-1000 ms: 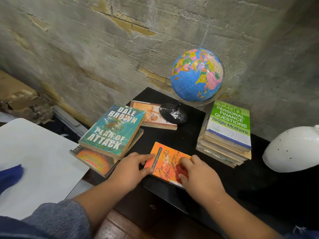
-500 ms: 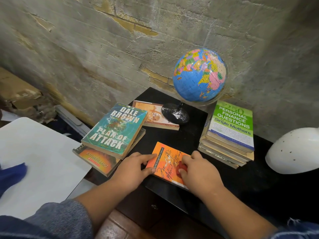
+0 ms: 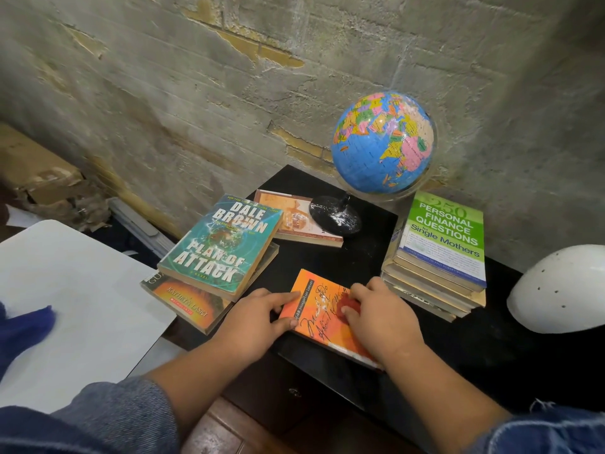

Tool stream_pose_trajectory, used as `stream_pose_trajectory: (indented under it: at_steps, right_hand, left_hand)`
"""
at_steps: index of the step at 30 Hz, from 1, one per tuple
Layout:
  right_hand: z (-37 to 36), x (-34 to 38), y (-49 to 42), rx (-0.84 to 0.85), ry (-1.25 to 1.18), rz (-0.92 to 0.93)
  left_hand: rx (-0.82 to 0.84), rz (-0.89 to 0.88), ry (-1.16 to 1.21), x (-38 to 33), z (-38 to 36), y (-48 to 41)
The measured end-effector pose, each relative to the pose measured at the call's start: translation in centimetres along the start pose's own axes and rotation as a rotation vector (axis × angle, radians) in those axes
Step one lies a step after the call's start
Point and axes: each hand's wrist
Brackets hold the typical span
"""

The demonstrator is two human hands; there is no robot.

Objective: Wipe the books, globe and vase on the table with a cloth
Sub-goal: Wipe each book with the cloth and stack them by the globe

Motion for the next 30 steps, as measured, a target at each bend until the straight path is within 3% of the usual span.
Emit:
stream_pose_trajectory:
  at_steps: [4,8,12,16,20,24,28,30]
  right_hand:
    - [-0.6,0.1,0.3,0.04,-0.011,0.123]
    - [-0.3,-0.7,-1.1,-0.019,-0.042,0.069]
    - [-0.9,-0.5,-0.8,0.045,-0.039,0.17]
    - [-0.7,-0.8,-1.5,-0.021,-0.029,0.099]
    - [-0.9,0.0,-1.2,0.048,0.008,0.224]
    - [-0.7,-0.1,-1.9,-0.002,-0.013,0.162]
    - [-1.0,0.2,-1.7,0.056,0.031,0.294]
    - [-0.8,0.1,-2.1,0.05,0.023,0.255]
  left_hand:
    - [0.007,0.002,-0.004,0.0,0.0,-0.1]
    - [0.004,0.001,0.003,0.1,0.0,-0.1]
    - [0.002,-0.006,0.0,0.2,0.0,0.0]
    - [0.002,-0.006,0.004,0.2,-0.1,0.0]
    - [0.012,-0.007,0.0,0.3,0.0,0.0]
    - [0.009,-0.008,0.001,0.3,0.0,0.0]
    - [0.003,-0.014,-0.003,0.3,-0.1,0.0]
    - [0.004,-0.011,-0.003,0.3,0.0,-0.1]
Point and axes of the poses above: each hand's wrist, its own y-axis away from the middle knuckle, its own z-axis out of the back of the hand, x = y × z, and after that the axes turned 12 degrees about -z, right-handed
